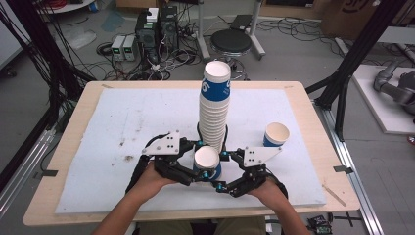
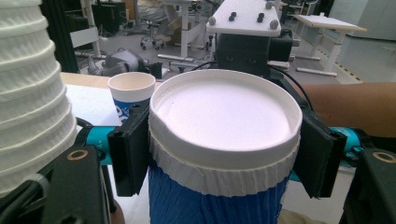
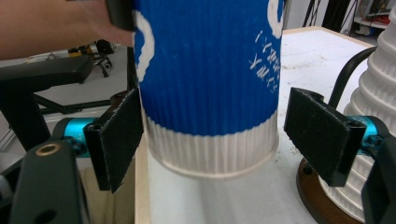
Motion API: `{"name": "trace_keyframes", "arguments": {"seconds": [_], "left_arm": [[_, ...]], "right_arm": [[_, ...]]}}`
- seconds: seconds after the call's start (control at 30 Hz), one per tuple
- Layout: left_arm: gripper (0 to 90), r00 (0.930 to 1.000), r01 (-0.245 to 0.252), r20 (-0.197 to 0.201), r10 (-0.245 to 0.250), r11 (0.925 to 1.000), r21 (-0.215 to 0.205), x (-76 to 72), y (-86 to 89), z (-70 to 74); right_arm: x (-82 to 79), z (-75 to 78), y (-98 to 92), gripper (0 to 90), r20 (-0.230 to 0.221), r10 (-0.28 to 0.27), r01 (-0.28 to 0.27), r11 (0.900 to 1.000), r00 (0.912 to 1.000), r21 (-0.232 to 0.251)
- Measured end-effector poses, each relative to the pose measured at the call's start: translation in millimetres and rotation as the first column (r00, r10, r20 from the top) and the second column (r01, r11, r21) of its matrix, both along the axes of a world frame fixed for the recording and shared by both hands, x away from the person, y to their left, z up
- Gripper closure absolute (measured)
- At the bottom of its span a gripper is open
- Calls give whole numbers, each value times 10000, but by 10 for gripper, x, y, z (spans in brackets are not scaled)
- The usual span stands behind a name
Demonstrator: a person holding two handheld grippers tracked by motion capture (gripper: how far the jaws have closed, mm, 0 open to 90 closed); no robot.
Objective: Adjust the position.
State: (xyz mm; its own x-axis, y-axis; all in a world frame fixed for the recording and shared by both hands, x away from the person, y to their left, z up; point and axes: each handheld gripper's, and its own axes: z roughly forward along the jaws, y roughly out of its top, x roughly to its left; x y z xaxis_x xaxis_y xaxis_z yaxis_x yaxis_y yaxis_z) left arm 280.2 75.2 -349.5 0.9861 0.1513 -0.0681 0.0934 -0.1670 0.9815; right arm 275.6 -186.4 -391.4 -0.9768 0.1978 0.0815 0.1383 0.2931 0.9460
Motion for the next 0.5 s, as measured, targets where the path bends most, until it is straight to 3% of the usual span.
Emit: {"name": "trace_keyframes", "arguments": {"seconds": [0.37,0.5], "left_arm": [[302,9998,167,140,-162,9991,-394,-4,-59,-10],[309,9998,168,130,-161,9985,-530,1,-23,-3]], "right_arm": [[14,-32,17,187,-100,218,-216,9996,9997,201],[3,-5,1,245,141,200,-203,9995,9997,233]]}}
